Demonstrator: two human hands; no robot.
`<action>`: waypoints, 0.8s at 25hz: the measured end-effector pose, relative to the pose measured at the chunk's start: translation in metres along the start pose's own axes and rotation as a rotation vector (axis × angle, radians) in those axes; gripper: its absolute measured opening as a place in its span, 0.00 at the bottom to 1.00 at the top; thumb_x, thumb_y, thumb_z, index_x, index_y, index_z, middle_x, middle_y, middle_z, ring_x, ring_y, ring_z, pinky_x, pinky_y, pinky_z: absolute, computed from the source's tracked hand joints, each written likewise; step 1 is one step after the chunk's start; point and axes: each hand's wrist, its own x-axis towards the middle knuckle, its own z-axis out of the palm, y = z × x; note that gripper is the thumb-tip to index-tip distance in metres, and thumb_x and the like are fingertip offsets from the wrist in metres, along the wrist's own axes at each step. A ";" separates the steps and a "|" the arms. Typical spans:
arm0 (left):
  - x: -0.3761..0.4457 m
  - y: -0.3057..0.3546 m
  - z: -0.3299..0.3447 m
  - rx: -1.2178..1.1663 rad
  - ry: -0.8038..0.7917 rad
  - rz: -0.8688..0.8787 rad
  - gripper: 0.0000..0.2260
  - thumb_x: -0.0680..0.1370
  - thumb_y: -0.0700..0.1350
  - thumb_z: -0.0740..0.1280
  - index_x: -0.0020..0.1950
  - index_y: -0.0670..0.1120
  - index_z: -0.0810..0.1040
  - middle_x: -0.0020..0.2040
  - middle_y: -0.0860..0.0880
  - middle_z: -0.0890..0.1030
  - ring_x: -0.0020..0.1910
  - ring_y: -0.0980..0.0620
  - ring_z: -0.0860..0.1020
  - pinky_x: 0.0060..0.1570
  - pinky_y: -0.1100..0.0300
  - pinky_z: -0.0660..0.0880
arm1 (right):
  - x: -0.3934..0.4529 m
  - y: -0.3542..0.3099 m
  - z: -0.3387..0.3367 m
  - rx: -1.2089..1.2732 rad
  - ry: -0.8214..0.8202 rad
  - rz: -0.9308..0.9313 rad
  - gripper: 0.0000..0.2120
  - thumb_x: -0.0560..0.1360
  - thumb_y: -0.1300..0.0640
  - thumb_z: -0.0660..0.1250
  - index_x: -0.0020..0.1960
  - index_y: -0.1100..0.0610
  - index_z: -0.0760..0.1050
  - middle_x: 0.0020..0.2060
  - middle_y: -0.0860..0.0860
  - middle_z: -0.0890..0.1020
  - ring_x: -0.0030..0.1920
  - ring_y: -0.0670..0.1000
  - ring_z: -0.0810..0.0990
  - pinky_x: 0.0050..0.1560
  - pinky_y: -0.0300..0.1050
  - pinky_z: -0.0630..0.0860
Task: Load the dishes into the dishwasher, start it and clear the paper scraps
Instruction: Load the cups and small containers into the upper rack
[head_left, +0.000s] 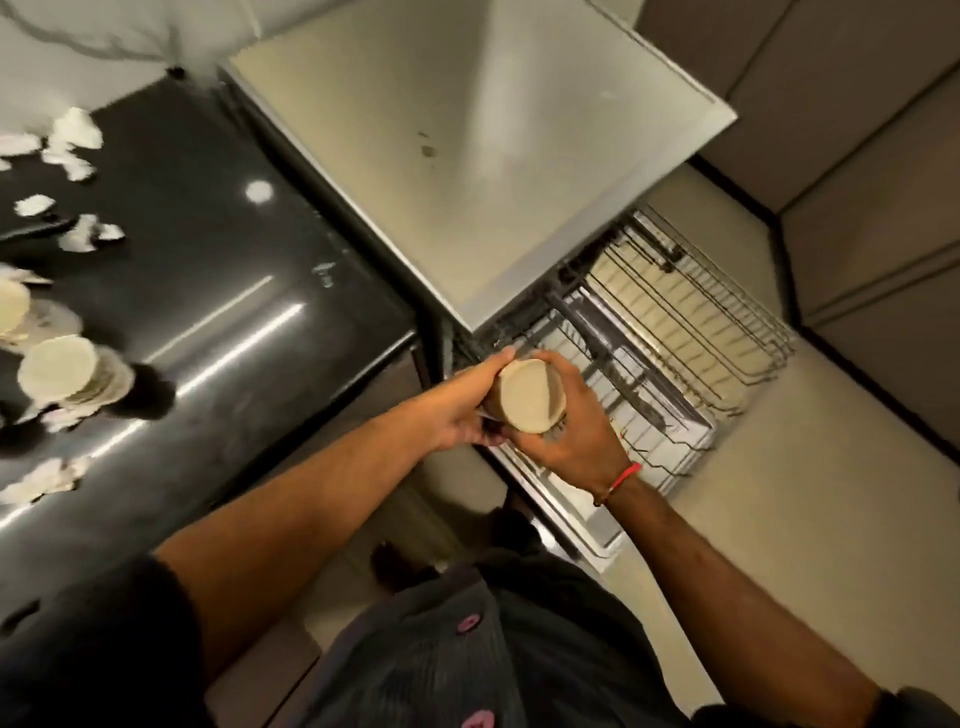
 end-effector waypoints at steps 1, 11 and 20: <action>0.018 0.006 0.015 0.027 -0.006 -0.007 0.18 0.81 0.63 0.62 0.52 0.49 0.79 0.43 0.46 0.79 0.39 0.48 0.79 0.39 0.56 0.77 | 0.004 0.022 -0.007 0.033 0.030 0.097 0.40 0.64 0.49 0.77 0.72 0.53 0.64 0.67 0.50 0.73 0.67 0.49 0.73 0.66 0.54 0.72; 0.104 0.022 0.047 0.306 0.338 0.024 0.26 0.81 0.54 0.66 0.77 0.53 0.62 0.69 0.48 0.72 0.55 0.48 0.80 0.50 0.50 0.81 | 0.060 0.210 0.007 -0.249 -0.228 0.522 0.44 0.65 0.59 0.77 0.75 0.53 0.58 0.69 0.56 0.66 0.62 0.63 0.75 0.61 0.57 0.77; 0.110 0.013 0.040 0.267 0.318 0.074 0.15 0.82 0.51 0.65 0.68 0.53 0.72 0.64 0.50 0.77 0.56 0.49 0.82 0.50 0.50 0.82 | 0.071 0.226 0.018 -0.417 -0.444 0.447 0.41 0.70 0.54 0.75 0.76 0.50 0.56 0.74 0.56 0.62 0.66 0.67 0.71 0.60 0.59 0.75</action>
